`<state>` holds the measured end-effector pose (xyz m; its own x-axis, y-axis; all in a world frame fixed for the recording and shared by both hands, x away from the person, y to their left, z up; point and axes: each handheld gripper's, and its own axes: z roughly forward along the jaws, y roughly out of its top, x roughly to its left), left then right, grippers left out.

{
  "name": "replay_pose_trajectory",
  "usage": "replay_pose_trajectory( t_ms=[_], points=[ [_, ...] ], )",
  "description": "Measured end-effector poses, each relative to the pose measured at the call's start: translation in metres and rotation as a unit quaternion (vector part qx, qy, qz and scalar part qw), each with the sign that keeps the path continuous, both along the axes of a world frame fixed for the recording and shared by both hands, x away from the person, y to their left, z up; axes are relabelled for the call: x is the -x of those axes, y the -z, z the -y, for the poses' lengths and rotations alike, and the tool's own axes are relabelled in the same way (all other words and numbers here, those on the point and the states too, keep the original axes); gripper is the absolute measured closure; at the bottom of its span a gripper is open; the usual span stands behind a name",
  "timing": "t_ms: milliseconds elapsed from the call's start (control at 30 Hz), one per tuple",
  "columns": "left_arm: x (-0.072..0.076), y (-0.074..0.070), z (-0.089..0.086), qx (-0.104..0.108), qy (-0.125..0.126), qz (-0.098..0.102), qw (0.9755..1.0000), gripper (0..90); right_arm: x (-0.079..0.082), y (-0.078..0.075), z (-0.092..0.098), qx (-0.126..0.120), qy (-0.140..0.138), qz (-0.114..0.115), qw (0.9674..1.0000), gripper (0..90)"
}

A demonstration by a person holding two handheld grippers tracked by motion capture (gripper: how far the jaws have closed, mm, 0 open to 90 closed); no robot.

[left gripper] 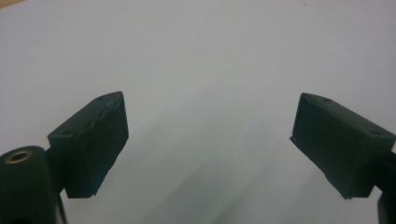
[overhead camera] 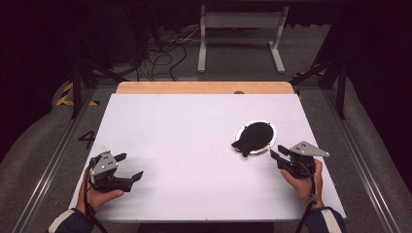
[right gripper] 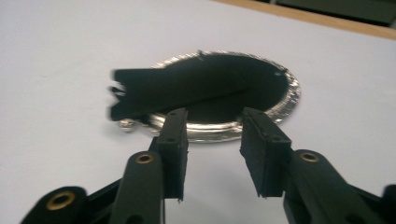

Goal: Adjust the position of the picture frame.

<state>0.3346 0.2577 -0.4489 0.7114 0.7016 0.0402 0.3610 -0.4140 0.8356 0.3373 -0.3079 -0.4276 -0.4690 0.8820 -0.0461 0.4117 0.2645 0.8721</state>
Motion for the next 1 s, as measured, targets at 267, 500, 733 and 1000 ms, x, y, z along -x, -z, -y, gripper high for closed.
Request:
replay_pose_trajectory(
  t_ms=[267,500,733,1000],
  points=[
    [0.0,0.002,0.004,-0.014,0.009,0.004,0.9999,11.4,0.028,-0.002,-0.015,0.02,-0.039,0.018,0.9989,47.4],
    [0.001,0.004,0.007,-0.02,0.018,0.003,0.9996,11.0,0.03,-0.003,-0.022,0.026,-0.038,0.025,0.9986,40.6],
    [0.0,0.005,0.014,-0.025,0.026,0.003,0.9993,10.7,0.022,0.003,-0.026,0.031,-0.037,0.01,0.9988,39.3],
    [-0.004,0.006,0.018,-0.026,0.028,0.0,0.9993,10.9,0.015,0.007,-0.033,0.035,-0.044,0.0,0.9984,39.4]
  ],
)
